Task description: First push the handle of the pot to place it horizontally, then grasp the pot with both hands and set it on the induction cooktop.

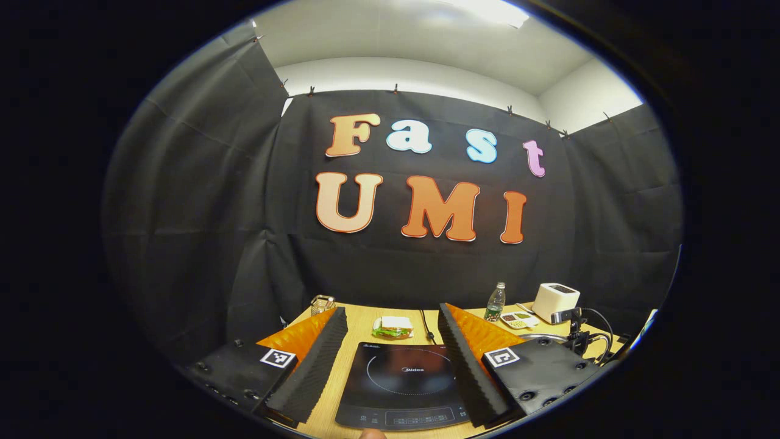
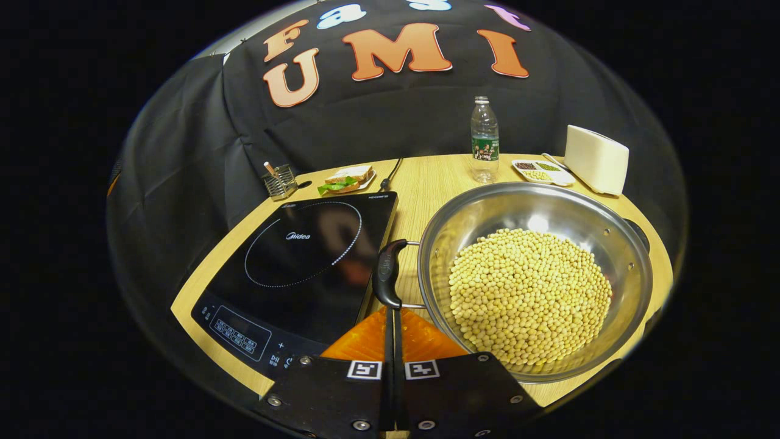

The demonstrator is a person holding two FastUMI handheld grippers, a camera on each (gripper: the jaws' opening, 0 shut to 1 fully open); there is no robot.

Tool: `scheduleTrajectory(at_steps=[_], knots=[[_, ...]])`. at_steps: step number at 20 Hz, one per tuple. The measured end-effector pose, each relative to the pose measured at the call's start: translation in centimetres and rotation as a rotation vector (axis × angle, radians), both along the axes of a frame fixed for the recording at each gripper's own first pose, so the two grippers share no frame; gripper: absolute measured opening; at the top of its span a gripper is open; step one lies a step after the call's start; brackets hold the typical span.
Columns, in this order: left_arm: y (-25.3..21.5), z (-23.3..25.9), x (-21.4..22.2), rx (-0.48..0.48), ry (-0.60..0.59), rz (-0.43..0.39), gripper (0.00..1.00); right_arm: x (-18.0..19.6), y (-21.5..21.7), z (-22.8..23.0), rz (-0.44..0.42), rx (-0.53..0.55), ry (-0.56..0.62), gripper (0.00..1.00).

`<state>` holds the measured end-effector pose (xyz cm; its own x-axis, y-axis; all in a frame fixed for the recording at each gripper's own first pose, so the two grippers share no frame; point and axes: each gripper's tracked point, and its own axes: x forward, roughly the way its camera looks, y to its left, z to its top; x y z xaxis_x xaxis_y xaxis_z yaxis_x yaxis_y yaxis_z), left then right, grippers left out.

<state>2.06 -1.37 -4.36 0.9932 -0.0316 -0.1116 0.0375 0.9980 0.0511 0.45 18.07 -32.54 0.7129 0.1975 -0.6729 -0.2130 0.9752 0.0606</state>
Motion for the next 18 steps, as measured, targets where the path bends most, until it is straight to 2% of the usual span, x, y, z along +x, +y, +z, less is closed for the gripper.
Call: scheduleTrajectory(at_steps=[18], knots=[[-0.4, -1.4, 1.5, -0.011, 0.041, -0.003, 0.97, 2.4, 1.1, -0.1, -0.011, -0.020, -0.013, 0.00]])
